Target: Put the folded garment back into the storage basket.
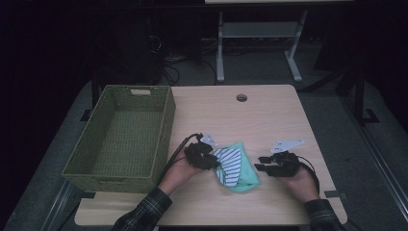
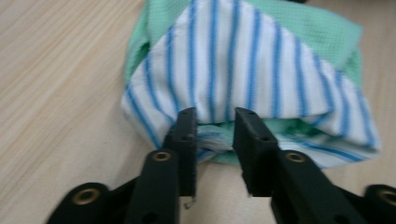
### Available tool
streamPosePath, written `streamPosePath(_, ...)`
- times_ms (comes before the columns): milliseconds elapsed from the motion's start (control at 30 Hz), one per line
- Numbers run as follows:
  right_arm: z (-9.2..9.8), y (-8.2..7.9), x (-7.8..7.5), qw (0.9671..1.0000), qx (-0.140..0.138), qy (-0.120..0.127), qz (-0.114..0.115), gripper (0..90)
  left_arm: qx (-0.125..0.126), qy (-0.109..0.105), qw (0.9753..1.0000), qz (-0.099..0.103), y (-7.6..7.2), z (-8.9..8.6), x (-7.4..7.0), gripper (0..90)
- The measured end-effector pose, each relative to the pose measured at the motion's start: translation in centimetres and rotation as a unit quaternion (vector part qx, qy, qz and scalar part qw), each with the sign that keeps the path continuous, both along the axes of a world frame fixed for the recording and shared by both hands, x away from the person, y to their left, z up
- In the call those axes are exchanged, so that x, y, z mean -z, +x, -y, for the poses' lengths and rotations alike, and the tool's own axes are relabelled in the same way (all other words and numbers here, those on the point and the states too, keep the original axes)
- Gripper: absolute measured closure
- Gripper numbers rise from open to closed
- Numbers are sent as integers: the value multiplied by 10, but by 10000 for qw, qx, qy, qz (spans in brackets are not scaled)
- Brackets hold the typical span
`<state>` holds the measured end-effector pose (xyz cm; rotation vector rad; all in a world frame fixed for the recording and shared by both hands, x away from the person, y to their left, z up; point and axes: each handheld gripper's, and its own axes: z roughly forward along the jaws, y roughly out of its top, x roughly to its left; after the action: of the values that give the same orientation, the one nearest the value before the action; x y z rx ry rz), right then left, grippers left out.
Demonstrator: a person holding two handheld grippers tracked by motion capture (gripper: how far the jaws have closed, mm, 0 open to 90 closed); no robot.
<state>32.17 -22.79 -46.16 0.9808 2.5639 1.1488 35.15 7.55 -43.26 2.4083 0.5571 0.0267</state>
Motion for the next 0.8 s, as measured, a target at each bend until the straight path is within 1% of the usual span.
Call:
streamPosePath(33, 4, 0, 0, 9999, 87, 1, 61, 537, 84, 11, 10000, 2, -1, 0, -2, 658)
streamPosePath(67, 7, -1, 1, 9998, 185, 26, 86, 504, 158, 20, 9999, -22, -2, 1, -3, 626)
streamPosePath(100, 11, 0, 2, 9997, 210, 38, 91, 467, 263, 74, 9996, -51, -3, 3, -4, 594)
streamPosePath(133, 15, -1, 3, 9995, 284, 55, 132, 420, 310, 84, 9995, -48, -3, 4, -5, 567)
streamPosePath(200, 20, -1, 6, 9993, 365, 51, 112, 377, 389, 90, 9992, -57, -5, 6, -5, 518)
streamPosePath(267, 25, -1, 8, 9987, 490, -10, 164, 320, 468, 153, 9988, -52, -5, 9, -4, 464)
streamPosePath(300, 27, -1, 9, 9983, 554, -26, 154, 289, 499, 193, 9986, -46, -5, 10, -4, 438)
streamPosePath(333, 30, 0, 11, 9977, 644, -71, 190, 259, 514, 187, 9985, -31, -5, 11, -3, 414)
streamPosePath(433, 34, 2, 14, 9962, 846, -104, 180, 201, 553, 237, 9982, -79, -5, 14, 1, 350)
streamPosePath(467, 35, 3, 15, 9956, 896, -134, 219, 190, 582, 285, 9979, -66, -4, 14, 3, 319)
streamPosePath(533, 36, 5, 16, 9949, 955, -163, 263, 164, 580, 399, 9975, -78, -4, 17, 7, 258)
streamPosePath(567, 36, 5, 17, 9945, 999, -157, 262, 149, 620, 471, 9969, -100, -4, 18, 10, 237)
streamPosePath(600, 36, 6, 17, 9942, 1003, -240, 312, 138, 606, 467, 9970, -107, -4, 19, 11, 211)
streamPosePath(633, 36, 6, 18, 9936, 1048, -258, 333, 137, 611, 497, 9968, -107, -3, 19, 13, 199)
streamPosePath(667, 35, 6, 18, 9930, 1091, -289, 339, 135, 607, 483, 9969, -97, -3, 20, 14, 193)
streamPosePath(733, 35, 7, 20, 9928, 1101, -325, 353, 127, 609, 511, 9968, -88, -4, 20, 15, 178)
streamPosePath(767, 35, 7, 21, 9928, 1130, -242, 313, 126, 619, 538, 9966, -61, -4, 21, 16, 177)
streamPosePath(800, 36, 8, 21, 9929, 1126, -237, 311, 123, 633, 566, 9964, -53, -4, 21, 17, 177)
